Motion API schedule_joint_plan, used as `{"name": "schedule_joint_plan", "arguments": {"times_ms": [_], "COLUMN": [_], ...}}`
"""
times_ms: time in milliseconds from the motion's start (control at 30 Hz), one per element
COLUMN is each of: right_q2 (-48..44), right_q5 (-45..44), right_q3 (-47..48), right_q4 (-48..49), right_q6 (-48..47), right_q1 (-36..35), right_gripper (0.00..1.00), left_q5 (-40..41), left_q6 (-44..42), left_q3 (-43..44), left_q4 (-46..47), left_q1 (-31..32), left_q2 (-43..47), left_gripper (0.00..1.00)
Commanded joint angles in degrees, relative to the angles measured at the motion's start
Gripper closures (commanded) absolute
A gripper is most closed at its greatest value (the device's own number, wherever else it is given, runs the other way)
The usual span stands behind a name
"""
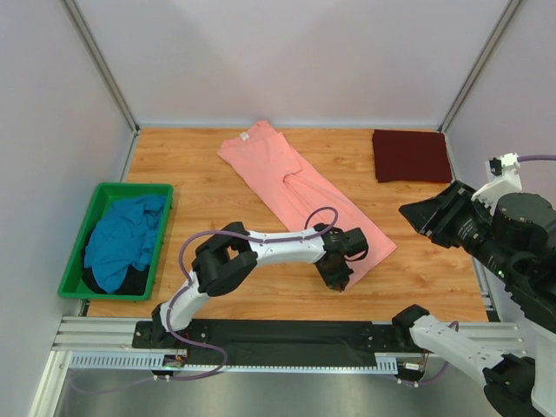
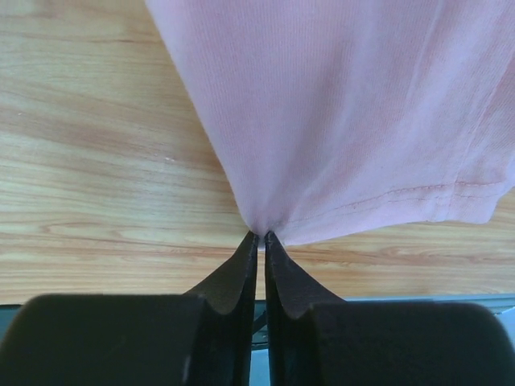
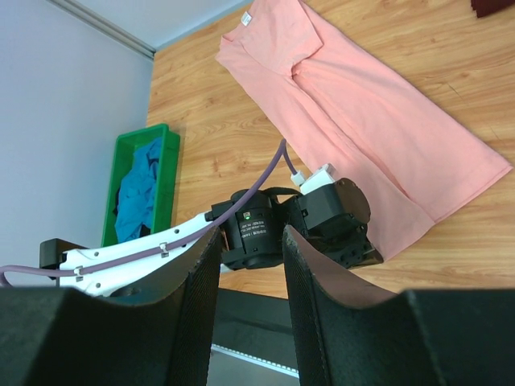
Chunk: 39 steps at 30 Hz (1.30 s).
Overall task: Fold and stack the t-shirts
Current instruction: Fold the tshirt
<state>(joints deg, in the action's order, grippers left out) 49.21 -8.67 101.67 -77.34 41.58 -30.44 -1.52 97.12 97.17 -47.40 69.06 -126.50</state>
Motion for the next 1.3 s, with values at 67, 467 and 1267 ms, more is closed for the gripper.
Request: {"name": "schedule_joint_plan", "arguments": {"times_ms": [67,467,1267], "right_q2": [-0.08,-1.75,-4.65], "right_q5": [-1.09,3.74,25.88], "right_q3": [0.99,-6.73,-51.88], "right_q4": [-18.02,-13.64,5.33], "right_q6": [1.22,2.01,-0.01], "right_q1": [0.11,0.11,0.11], "right_gripper": [0.62,0.62,0.59], "left_q5": [0.64,0.29,-2.44], "left_q6": [-1.67,-1.77,-4.91], "left_q3": [1.18,-11.18,-57.87], "left_q4": [-3.31,-5.26,6.36], "left_q1": [-0.41,0.11,0.29], "left_q2": [-3.67,6.15,47.56], "left_gripper": [0.92,1.00,0.76]}}
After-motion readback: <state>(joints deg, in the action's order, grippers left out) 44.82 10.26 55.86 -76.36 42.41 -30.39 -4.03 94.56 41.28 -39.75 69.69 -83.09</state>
